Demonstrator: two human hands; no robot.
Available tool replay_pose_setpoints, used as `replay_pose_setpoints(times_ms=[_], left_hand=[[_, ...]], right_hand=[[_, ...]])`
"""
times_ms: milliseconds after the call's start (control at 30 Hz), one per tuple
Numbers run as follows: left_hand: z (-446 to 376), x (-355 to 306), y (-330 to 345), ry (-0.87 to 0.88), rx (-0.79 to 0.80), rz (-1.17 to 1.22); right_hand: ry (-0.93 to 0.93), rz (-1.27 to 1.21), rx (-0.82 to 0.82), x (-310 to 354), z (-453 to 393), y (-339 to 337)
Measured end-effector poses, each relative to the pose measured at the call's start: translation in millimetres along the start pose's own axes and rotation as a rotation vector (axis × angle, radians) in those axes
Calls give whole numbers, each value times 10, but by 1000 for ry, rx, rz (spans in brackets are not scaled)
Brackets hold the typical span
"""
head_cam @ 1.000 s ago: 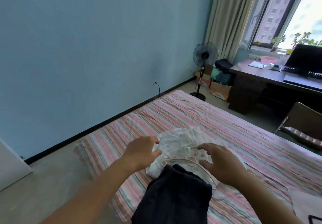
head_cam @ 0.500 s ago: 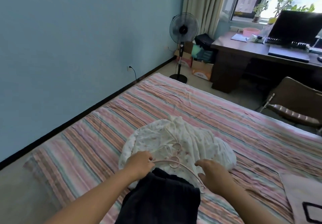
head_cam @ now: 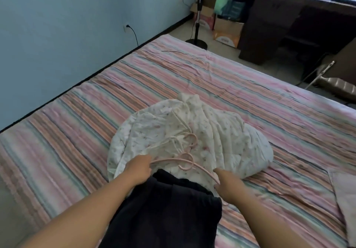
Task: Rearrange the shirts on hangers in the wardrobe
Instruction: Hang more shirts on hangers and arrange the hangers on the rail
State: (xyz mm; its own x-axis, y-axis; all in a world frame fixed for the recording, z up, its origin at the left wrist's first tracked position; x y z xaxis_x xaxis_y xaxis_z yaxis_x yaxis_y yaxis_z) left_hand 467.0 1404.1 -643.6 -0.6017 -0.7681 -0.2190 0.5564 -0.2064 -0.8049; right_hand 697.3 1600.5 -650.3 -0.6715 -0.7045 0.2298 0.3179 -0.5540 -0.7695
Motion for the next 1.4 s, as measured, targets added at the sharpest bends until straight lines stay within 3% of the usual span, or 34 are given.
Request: replay_pose_setpoints(times_ms=[167, 267, 467, 667, 833, 1033, 1400], left_hand=[[-387, -8, 364, 35, 138, -19], [-522, -29, 515, 17, 151, 7], [-504, 7, 473, -29, -144, -25], [-123, 107, 198, -15, -251, 21], [436, 169, -82, -4, -243, 96], [1361, 354, -525, 26, -264, 1], [3784, 880, -1120, -47, -461, 38]], right_hand=[[6, 27, 133, -119, -366, 340], [16, 24, 129, -166, -456, 477], [87, -83, -126, -237, -412, 520], [52, -130, -219, -122, -52, 326], [1, -138, -251, 120, 507, 82], [-119, -216, -244, 573, 1451, -204], [-392, -208, -364, 1776, 3298, -692]])
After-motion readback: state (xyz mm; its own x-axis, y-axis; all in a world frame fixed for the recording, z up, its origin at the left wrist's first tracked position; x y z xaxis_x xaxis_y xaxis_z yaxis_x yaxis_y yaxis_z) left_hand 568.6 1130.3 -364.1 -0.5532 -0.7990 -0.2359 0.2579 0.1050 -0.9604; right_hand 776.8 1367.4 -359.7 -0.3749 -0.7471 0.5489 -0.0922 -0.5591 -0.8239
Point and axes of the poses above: each hand's wrist, its own z-axis away from the middle knuckle, its own y-axis out of the palm, x = y × z, the point moved 6 cm from there along -z, towards the middle knuckle, and after that the axes turned 2 degrees about x, right-handed, at the moved point
